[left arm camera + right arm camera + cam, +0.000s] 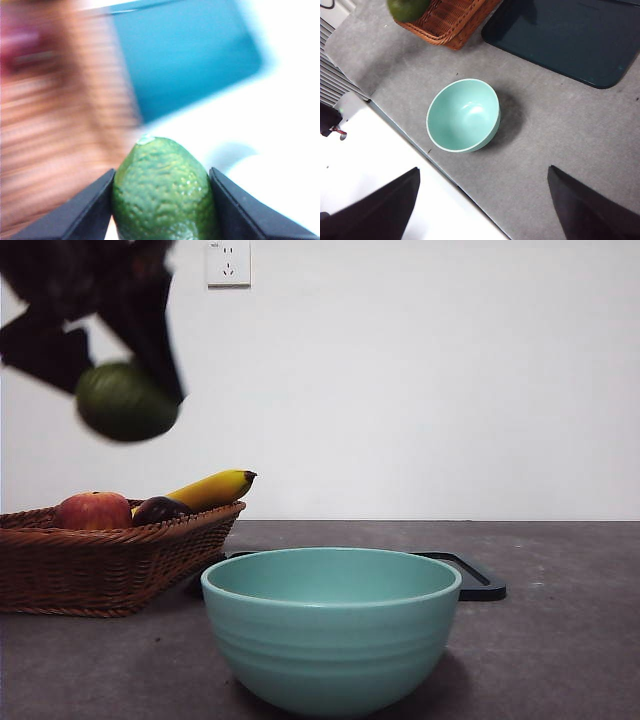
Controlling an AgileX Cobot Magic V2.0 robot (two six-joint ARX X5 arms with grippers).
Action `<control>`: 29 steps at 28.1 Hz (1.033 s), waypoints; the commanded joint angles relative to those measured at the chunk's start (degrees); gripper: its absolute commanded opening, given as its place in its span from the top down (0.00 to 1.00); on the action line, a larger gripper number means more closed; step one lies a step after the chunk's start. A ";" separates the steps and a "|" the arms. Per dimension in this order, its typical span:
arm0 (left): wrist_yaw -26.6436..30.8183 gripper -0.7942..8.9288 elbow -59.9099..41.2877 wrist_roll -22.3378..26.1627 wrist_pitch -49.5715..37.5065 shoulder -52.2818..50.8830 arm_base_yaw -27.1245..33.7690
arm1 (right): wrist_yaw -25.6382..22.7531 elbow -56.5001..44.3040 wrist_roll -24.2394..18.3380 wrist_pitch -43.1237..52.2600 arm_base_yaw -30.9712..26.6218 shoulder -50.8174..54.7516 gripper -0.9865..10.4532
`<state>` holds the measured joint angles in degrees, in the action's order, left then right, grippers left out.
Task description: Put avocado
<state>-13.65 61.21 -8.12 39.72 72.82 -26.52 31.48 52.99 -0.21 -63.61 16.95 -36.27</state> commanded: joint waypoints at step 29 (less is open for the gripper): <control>5.29 0.66 1.09 -0.35 -12.26 23.65 -27.30 | 0.02 1.01 0.20 0.55 0.33 -0.42 0.56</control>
<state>-8.49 61.28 -9.50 28.01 95.31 -53.10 31.48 52.99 -0.21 -63.61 16.93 -36.27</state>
